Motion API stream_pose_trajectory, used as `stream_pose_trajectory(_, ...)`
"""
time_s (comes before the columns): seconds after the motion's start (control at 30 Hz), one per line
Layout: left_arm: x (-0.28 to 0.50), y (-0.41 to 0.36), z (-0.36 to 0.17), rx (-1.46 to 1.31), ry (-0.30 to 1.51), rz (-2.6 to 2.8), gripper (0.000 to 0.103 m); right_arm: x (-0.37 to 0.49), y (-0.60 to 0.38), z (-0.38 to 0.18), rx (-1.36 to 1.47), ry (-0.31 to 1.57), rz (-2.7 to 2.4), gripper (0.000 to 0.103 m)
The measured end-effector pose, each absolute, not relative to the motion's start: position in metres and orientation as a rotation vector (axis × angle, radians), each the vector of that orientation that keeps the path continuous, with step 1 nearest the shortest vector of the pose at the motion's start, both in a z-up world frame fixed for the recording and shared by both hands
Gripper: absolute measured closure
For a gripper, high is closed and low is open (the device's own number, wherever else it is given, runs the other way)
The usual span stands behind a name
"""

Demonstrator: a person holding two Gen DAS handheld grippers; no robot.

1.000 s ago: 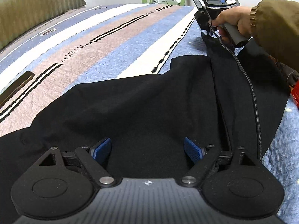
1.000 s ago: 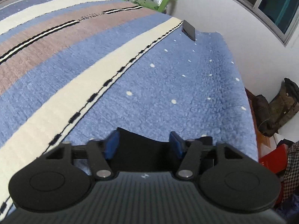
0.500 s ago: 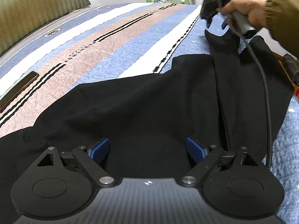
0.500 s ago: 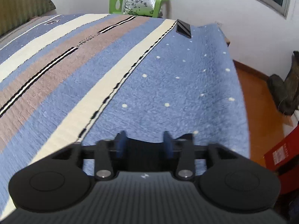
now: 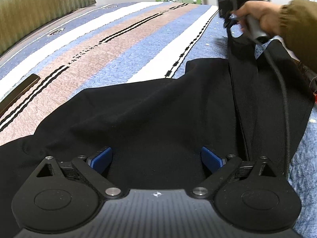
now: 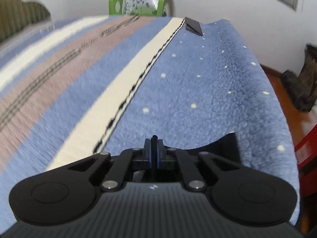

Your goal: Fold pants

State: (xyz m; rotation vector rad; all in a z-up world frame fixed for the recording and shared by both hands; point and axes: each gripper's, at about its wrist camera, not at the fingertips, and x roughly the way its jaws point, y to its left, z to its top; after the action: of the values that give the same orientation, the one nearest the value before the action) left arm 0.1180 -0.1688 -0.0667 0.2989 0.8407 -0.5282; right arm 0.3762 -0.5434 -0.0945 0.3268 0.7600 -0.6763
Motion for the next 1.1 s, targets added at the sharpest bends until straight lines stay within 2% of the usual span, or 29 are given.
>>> stream_pose_trajectory(0.43, 0.113, -0.179, -0.060, 0.382, 0.847, -0.504, 0.006, 0.219, -0.597, 0.002, 0.593, 0.416, -0.478, 0.097)
stream_pose_trajectory(0.63, 0.111, -0.180, -0.053, 0.387, 0.855, -0.478, 0.006, 0.120, -0.634, 0.008, 0.787, 0.212, -0.423, 0.097)
stream_pose_trajectory(0.77, 0.113, -0.179, -0.050, 0.375, 0.873, -0.461, 0.006, 0.065, -0.664, -0.026, 0.937, 0.133, -0.424, 0.097)
stream_pose_trajectory(0.97, 0.100, -0.184, -0.039, 0.415, 0.787, -0.422, 0.006, 0.034, -0.692, -0.132, 1.090, 0.251, -0.531, 0.096)
stream_pose_trajectory(1.03, 0.096, -0.190, -0.031, 0.424, 0.761, -0.429, 0.006, 0.033, -0.696, -0.174, 1.164, 0.325, -0.555, 0.085)
stream_pose_trajectory(1.1, 0.092, -0.199, -0.024, 0.445, 0.734, -0.438, 0.006, 0.031, -0.693, -0.207, 1.222, 0.376, -0.561, 0.068)
